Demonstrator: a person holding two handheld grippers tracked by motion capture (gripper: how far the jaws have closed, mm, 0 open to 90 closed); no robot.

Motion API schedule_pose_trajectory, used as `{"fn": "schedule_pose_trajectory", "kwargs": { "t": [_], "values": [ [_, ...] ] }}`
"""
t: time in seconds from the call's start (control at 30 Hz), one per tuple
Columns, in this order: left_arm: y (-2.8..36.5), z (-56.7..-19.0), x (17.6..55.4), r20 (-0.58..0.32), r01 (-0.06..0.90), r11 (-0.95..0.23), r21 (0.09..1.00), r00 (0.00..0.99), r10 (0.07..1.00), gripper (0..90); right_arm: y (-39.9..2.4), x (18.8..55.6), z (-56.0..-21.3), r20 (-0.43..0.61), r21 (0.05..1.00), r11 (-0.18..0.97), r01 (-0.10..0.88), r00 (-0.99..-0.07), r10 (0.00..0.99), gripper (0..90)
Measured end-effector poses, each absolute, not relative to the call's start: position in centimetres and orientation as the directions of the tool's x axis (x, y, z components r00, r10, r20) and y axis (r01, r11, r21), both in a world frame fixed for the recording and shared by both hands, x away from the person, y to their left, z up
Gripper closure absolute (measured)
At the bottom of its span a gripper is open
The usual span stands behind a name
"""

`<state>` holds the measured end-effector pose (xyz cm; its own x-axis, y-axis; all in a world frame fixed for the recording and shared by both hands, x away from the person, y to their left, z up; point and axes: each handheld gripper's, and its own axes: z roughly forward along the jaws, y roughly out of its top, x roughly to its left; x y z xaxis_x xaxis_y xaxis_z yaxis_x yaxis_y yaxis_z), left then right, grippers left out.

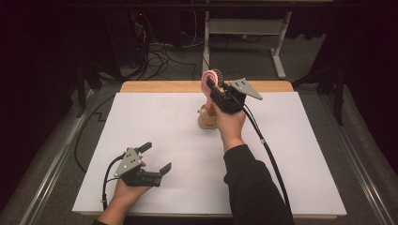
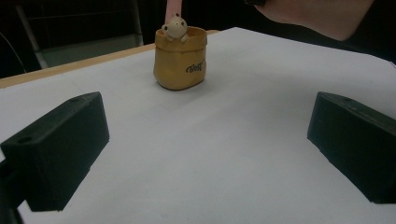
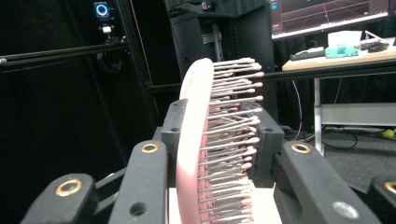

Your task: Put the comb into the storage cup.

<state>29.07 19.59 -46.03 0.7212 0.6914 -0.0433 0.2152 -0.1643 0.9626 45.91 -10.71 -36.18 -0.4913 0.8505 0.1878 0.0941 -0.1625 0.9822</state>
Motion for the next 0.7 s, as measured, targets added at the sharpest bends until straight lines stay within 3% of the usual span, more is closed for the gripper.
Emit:
{"fn": "schedule_pose_trajectory", "kwargs": {
  "t": [0.7],
  "values": [
    [19.56, -46.03, 29.07, -0.045, 0.215, -0.163, 0.963, 0.722, 0.691, 0.0, -10.25, 46.19, -37.01, 0.177, 0.984, -0.139, 0.111, -0.503, 0.846, 66.0]
  ]
}}
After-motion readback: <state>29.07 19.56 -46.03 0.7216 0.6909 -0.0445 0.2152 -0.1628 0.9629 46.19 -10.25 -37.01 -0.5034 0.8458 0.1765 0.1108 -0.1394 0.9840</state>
